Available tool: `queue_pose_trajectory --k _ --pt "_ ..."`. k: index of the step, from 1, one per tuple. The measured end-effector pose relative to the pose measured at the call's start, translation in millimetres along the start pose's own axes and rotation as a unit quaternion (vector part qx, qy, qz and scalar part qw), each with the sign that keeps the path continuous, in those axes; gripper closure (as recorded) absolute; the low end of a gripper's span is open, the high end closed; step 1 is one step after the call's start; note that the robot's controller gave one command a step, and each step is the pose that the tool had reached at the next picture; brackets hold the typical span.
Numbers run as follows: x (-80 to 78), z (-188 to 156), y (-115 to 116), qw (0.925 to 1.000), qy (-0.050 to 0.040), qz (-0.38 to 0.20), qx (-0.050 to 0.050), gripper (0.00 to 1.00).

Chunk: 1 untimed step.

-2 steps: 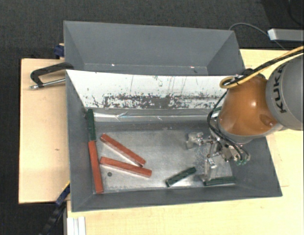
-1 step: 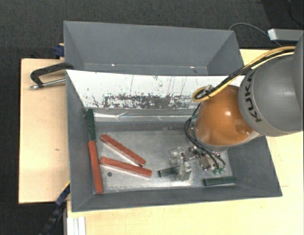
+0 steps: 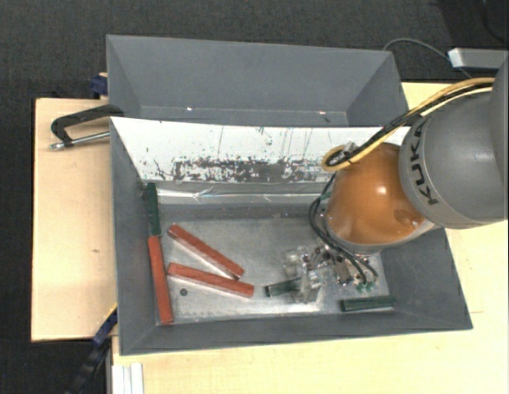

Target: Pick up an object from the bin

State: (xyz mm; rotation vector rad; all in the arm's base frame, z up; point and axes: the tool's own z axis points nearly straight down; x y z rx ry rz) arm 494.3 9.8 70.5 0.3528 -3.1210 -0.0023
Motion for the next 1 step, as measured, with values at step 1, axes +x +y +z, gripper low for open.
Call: queue_pose_trajectory --k 1 --pt "-59.2 -169.1 28.1 0.9997 -0.0059 -0.022 0.001 1.00"
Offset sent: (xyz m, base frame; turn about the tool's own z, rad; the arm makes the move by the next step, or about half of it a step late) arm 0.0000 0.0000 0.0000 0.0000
